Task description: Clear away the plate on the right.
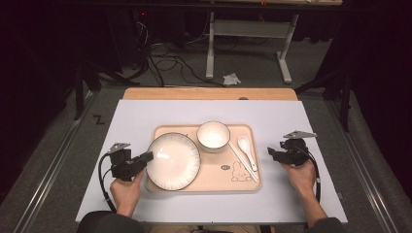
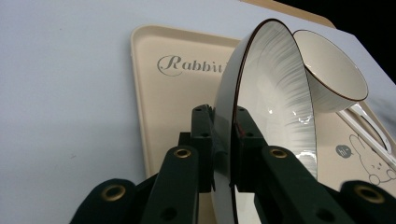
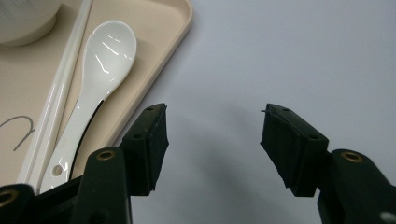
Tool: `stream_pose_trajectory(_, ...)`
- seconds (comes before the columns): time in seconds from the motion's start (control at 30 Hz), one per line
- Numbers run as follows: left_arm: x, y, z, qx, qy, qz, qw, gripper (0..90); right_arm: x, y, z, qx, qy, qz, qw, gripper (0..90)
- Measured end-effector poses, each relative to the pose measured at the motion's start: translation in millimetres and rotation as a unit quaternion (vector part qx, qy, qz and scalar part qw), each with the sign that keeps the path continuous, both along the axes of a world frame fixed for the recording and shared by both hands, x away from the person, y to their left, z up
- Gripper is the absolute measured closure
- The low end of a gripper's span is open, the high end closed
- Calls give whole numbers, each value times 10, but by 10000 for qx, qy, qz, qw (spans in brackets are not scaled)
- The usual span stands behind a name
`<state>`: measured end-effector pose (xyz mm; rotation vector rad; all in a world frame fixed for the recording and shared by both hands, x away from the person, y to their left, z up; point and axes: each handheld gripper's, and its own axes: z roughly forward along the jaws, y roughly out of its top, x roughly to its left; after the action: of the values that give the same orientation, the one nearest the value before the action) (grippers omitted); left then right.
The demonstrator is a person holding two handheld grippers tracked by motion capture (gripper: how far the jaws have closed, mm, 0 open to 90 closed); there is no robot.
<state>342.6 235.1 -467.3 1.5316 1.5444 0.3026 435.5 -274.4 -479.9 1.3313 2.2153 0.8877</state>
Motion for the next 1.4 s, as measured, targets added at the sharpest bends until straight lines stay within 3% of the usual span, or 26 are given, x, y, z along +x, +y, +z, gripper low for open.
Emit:
stream_pose_trajectory(0.23, 55, -20, -84, 206, 42, 53, 9998, 837, 1, -6, 0, 18, 2, 12, 10000, 418)
stream_pose_trajectory(0.47, 86, -27, -110, 238, 23, 54, 9997, 834, -3, -11, 3, 56, -17, -2, 10000, 420)
stream_pose_trajectory(0.5, 82, -53, -112, 395, -36, 71, 9992, 831, -5, -11, 2, 69, -4, 5, 10000, 422)
stream_pose_trajectory(0.7, 108, -69, -144, 611, 0, 92, 9981, 811, -20, 8, 5, 31, -5, 66, 10000, 423)
stream_pose_trajectory(1.4, 252, -170, -222, 910, 215, -137, 9955, 764, -54, -16, 3, 26, 93, 78, 9999, 419)
